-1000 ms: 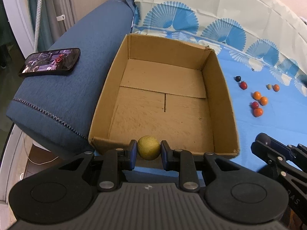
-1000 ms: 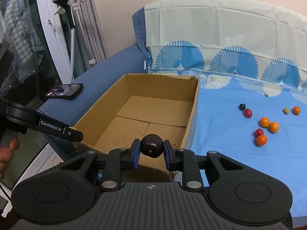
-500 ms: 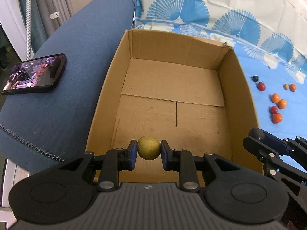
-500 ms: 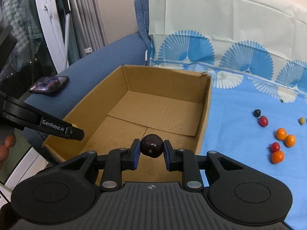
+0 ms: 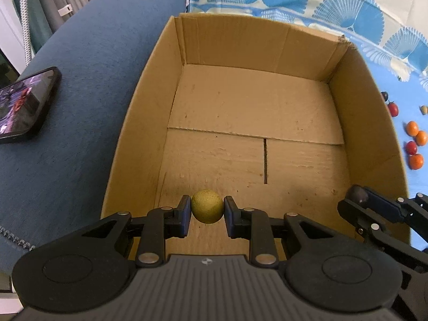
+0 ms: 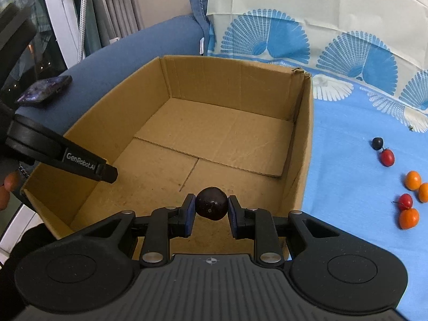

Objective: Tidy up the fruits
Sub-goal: 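Open both tools to drop the plums into the box and withdraw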

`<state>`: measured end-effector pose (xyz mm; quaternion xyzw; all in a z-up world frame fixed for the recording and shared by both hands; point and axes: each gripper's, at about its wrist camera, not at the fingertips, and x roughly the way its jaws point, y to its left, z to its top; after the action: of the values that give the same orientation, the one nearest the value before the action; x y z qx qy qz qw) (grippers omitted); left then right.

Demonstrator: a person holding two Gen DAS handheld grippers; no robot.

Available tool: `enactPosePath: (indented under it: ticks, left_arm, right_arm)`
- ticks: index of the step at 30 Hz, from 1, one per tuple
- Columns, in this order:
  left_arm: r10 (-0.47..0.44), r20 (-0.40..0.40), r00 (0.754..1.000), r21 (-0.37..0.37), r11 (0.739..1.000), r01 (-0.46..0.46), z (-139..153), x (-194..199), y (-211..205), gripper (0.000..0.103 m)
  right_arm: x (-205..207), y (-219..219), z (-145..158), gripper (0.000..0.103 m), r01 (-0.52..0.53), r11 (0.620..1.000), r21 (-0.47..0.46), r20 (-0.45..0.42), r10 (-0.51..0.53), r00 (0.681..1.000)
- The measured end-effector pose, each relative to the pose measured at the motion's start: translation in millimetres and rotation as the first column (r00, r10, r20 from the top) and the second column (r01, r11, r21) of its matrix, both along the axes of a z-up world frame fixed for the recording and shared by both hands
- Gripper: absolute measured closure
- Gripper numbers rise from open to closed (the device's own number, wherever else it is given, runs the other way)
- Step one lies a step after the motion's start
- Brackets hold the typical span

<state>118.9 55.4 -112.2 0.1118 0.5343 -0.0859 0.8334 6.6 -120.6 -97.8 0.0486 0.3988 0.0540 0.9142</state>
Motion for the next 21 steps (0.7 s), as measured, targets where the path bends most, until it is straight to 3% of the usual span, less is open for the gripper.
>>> enactPosePath:
  ticks: [6, 7, 8, 10, 12, 16, 21]
  left_arm:
    - [-0.006, 0.007, 1.000, 0.022, 1.000, 0.006, -14, 8, -2, 0.071]
    - [-0.018, 0.015, 1.000, 0.022, 1.000, 0.018, -14, 8, -3, 0.050]
    - [-0.032, 0.023, 0.999, 0.022, 0.999, 0.032, -14, 8, -4, 0.018]
    - [-0.041, 0.077, 0.996, 0.031, 0.999, 0.039, -8, 4, -4, 0.000]
    - [-0.061, 0.131, 0.989, 0.029, 0.998, 0.058, 2, -3, -4, 0.000]
    - [-0.073, 0.144, 0.987, 0.026, 0.997, 0.070, 18, -20, 3, 0.000]
    - [-0.042, 0.143, 0.989, 0.005, 0.999, 0.042, 36, -54, 15, 0.000]
  right_arm:
    - [6, 5, -5, 0.075, -0.041, 0.997, -0.065, 0.023, 0.043, 0.999]
    - [7, 4, -5, 0.075, -0.052, 0.996, -0.066, 0.024, 0.054, 0.998]
    - [8, 4, -5, 0.074, -0.063, 0.996, -0.064, 0.027, 0.065, 0.998]
    - [10, 5, -3, 0.047, -0.081, 0.995, -0.062, 0.034, 0.083, 0.996]
    - [9, 4, 3, 0.033, -0.081, 0.994, -0.069, 0.057, 0.085, 0.995]
    - [-4, 3, 20, 0.013, -0.075, 0.994, -0.075, 0.075, 0.080, 0.994]
    - [-33, 7, 37, 0.004, -0.031, 0.999, -0.021, 0.036, 0.032, 0.999]
